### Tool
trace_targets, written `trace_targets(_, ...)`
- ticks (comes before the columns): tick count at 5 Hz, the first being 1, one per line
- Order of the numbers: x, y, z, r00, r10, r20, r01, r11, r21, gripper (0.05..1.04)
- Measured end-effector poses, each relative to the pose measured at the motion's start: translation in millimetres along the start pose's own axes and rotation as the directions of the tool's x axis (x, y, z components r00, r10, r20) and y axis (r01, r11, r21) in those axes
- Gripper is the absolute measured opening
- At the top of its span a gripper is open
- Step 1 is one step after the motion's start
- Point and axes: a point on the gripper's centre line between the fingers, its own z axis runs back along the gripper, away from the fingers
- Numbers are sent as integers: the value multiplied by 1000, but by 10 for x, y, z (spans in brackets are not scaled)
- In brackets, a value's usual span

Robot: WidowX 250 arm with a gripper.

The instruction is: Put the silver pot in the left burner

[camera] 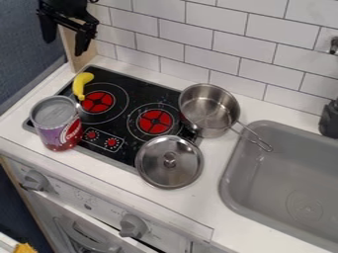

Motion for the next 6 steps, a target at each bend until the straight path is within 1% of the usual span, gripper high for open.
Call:
trace_targets(1,-26,-81,-181,999,-13,-42,12,1000,-18,1000)
trace_targets(2,-15,-366,-193,997,-55,-51,52,997,-58,1001)
trace_targets(3,32,-867,-147,981,-195,-23,194,980,-35,1000)
trace_targets(4,44,-1143,79,960,-276,35,277,961,-15,1001)
trace_targets(5,70,-1379,174,939,-336,67,338,941,-22,1000)
trace_targets(6,43,-1670,248,911,-404,85,406,914,-3,1000)
